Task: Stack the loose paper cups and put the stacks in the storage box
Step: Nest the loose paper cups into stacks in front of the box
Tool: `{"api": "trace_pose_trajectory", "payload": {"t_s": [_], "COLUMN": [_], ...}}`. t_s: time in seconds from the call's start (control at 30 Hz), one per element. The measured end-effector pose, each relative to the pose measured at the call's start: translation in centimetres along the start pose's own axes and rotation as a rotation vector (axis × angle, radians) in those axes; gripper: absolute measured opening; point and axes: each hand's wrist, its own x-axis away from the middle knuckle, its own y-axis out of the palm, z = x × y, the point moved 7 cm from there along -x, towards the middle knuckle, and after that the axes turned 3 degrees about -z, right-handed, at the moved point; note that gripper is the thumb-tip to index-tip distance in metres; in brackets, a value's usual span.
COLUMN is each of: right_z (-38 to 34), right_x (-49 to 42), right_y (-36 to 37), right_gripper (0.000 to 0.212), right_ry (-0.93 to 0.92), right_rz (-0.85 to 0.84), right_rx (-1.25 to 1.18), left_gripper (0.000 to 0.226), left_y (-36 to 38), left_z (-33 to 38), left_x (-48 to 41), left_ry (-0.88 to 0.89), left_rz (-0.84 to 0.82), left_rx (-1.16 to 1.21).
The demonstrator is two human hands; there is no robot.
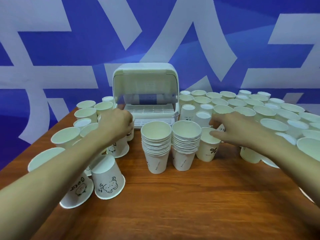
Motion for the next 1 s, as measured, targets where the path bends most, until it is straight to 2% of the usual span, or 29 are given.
{"api": "trace_pose_trajectory", "payload": {"t_s": [0.1, 0.17, 0.27, 0.43, 0.5, 0.57, 0.63, 0.73, 0.83, 1.0], "right_z": [-0.9, -2.2, -3.7, -3.6, -3.1, -3.0, -3.6, -5.1, -6.5, -7.6], "right_x": [1.8, 2.9, 3.4, 3.0, 2.8, 3.0, 3.5, 4.3, 5.1, 4.9], "right_y": [-1.6, -1.6, -0.3, -1.6, -4.0, -6.7, -9.1, -11.3, -11.4, -8.8], "right_gripper": [0.026, 0.030, 0.032, 0.016, 0.016, 0.029, 0.040, 0.020, 0.011, 0.012], "right_ry": [-0.106, -0.197, -0.297, -0.184, -0.114, -0.052, -0.040, -0.103, -0.221, -0.292], "right_rz": [0.151, 0.067, -0.050, -0.056, 0.065, 0.249, 0.416, 0.553, 0.528, 0.381], "right_rx": [0.040, 0.016, 0.177, 0.246, 0.297, 0.315, 0.257, -0.017, -0.300, -0.386], "left_gripper": [0.022, 0.018, 0.017, 0.016, 0.017, 0.018, 0.019, 0.019, 0.019, 0.019], "left_y": [-0.2, -1.6, -4.5, -9.6, -11.5, -13.2, -14.9, -16.8, -17.9, -16.8], "left_z": [0.2, 0.6, 1.4, 3.9, 5.1, 6.0, 6.6, 7.0, 7.0, 7.4], "left_x": [-0.1, 0.0, 0.1, 1.5, 2.3, 3.3, 4.1, 5.3, 6.4, 8.0], "left_ry": [0.026, 0.055, 0.107, 0.197, 0.229, 0.249, 0.257, 0.259, 0.270, 0.304], "left_rz": [0.020, 0.039, 0.049, 0.134, 0.179, 0.248, 0.333, 0.381, 0.376, 0.270], "left_rx": [0.088, 0.137, 0.156, 0.175, 0.142, 0.114, 0.083, 0.123, 0.175, 0.140]}}
